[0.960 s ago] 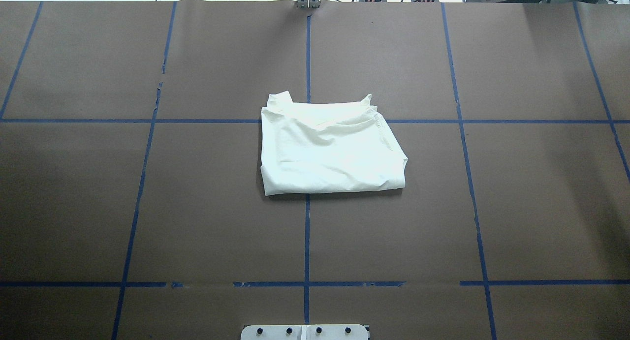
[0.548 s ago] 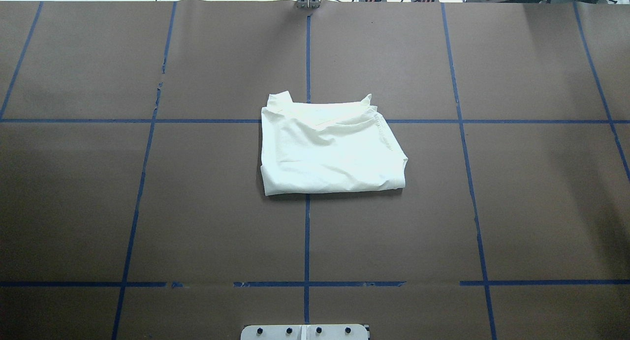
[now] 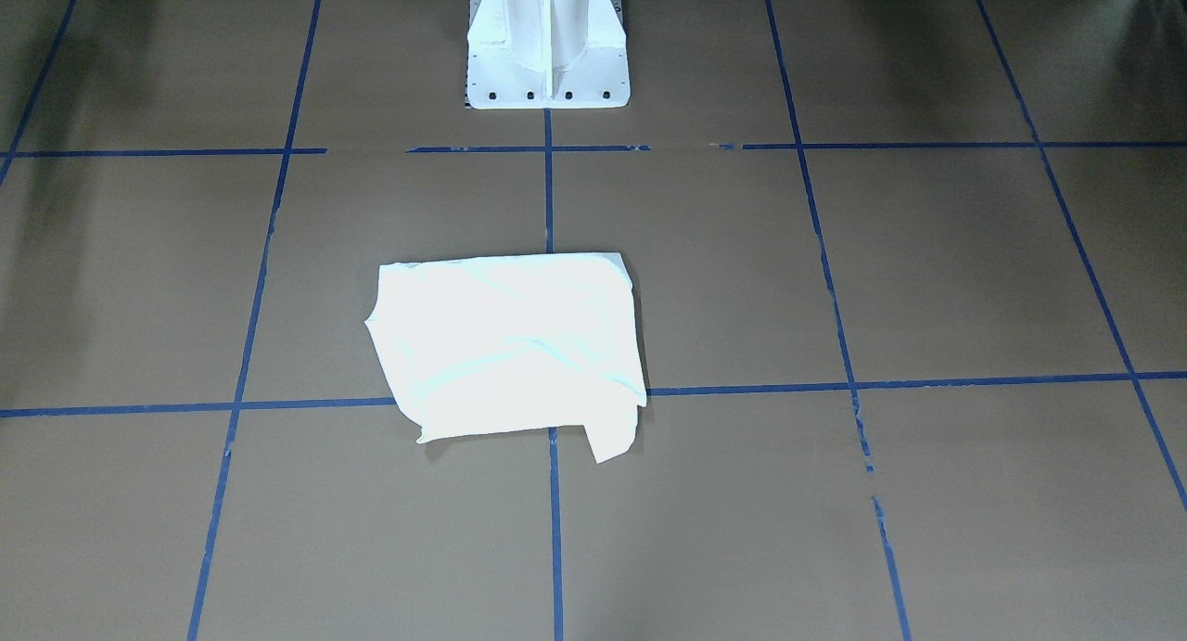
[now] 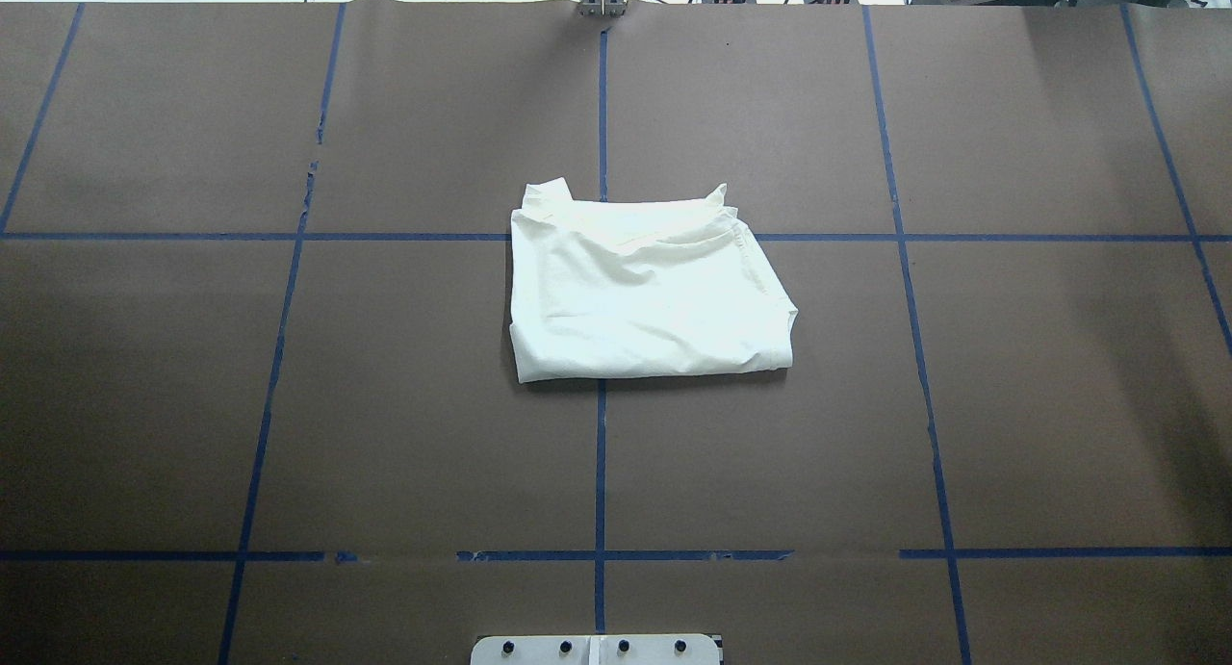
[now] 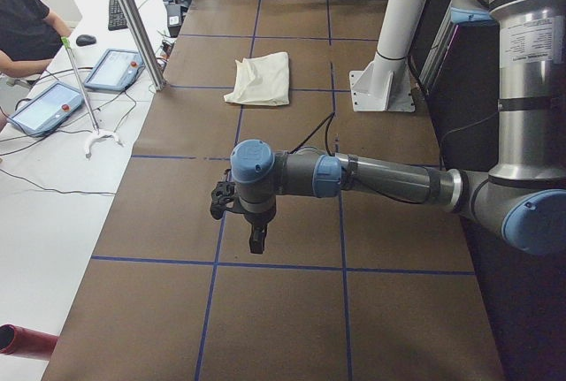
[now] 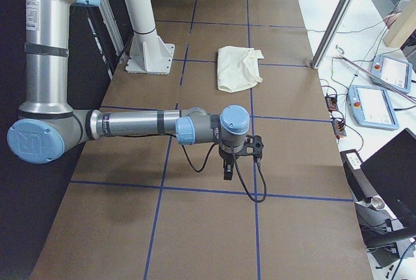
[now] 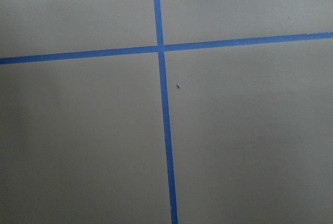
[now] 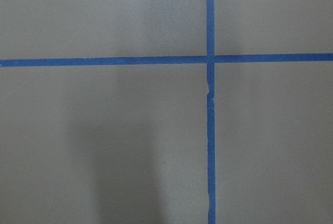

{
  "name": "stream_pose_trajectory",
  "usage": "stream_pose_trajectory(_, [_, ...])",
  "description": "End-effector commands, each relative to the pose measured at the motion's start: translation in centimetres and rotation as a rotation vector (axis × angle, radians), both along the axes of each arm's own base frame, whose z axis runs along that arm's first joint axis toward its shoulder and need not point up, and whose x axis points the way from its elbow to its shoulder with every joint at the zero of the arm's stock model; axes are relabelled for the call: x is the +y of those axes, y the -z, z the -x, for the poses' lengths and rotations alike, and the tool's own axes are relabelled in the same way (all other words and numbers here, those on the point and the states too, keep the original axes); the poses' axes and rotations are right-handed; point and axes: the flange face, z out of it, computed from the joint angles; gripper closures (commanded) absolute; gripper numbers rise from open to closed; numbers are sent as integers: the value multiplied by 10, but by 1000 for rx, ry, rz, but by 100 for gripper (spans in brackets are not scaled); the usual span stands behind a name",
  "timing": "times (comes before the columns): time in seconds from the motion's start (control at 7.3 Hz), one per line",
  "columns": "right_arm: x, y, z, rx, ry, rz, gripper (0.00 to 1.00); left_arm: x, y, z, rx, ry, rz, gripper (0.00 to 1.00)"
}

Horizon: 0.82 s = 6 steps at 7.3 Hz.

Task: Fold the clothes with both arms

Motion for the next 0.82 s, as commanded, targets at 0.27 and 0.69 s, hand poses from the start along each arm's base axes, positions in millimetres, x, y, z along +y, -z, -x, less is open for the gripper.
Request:
stream_pose_trajectory(0.27, [0, -1, 1, -9, 1, 4, 0, 0, 1, -1, 0, -2, -3, 0])
stream_pose_trajectory(0.69, [0, -4, 0, -4, 1, 8, 0, 0, 0, 0, 0, 0, -5, 0])
